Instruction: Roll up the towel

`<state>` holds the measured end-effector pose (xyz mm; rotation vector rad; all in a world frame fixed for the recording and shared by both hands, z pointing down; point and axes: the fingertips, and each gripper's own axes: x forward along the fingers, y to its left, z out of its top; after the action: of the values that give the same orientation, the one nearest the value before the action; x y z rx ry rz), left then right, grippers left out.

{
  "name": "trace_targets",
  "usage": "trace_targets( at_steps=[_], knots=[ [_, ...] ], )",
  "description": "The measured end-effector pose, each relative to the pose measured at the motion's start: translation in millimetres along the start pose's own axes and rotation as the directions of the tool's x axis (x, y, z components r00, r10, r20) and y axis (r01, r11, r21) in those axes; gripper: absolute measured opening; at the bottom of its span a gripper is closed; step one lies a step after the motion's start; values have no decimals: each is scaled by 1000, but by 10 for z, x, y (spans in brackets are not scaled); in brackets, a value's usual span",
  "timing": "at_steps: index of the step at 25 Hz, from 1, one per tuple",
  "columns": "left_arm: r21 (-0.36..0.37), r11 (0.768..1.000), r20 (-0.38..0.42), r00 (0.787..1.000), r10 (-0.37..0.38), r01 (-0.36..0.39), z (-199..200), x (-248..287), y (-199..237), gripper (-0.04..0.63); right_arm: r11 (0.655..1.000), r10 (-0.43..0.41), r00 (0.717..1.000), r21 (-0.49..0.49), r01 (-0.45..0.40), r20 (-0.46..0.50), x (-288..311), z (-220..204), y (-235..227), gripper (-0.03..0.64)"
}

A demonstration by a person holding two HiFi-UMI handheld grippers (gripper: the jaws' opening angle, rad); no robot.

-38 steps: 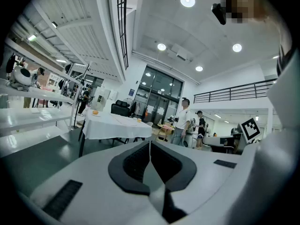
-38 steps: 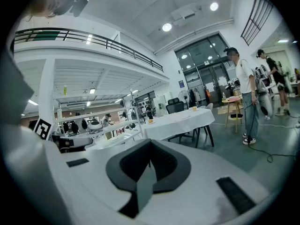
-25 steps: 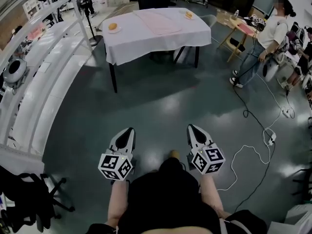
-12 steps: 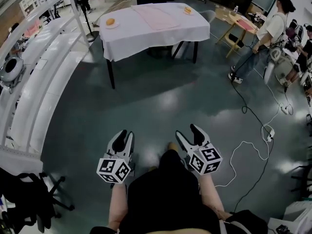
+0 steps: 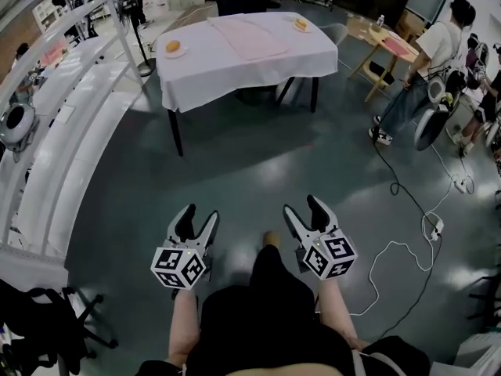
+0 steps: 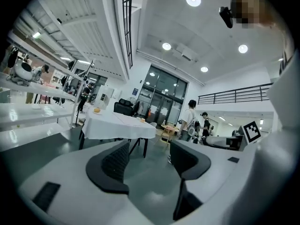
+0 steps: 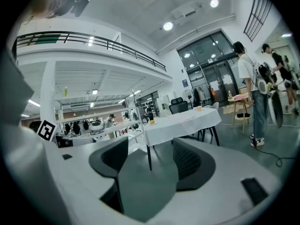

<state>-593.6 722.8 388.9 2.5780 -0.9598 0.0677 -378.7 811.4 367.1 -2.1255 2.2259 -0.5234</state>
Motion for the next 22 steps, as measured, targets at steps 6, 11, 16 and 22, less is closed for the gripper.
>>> trace_targets(
  at_steps=[6,11,16,22],
  knots=[
    [39,999,-6,1000,-9,9,275,869,65,282,1000,-7,1000,-10,7,-31,599,279,-654,313],
    [32,999,21,1000,10,-10,490,1498,106,282,1000,0,1000,-24,-1,-21,1024,592,-1152,313],
    [24,999,21,999,36,-36,521,2000,131,282,1000,15,1000,-22,-15,-28,1375,733,-1596,313],
    [14,996,48,995,85,-86,595,2357,209,282,998,42,998,-38,-44,-40,1720,830,-1925,313]
  ],
)
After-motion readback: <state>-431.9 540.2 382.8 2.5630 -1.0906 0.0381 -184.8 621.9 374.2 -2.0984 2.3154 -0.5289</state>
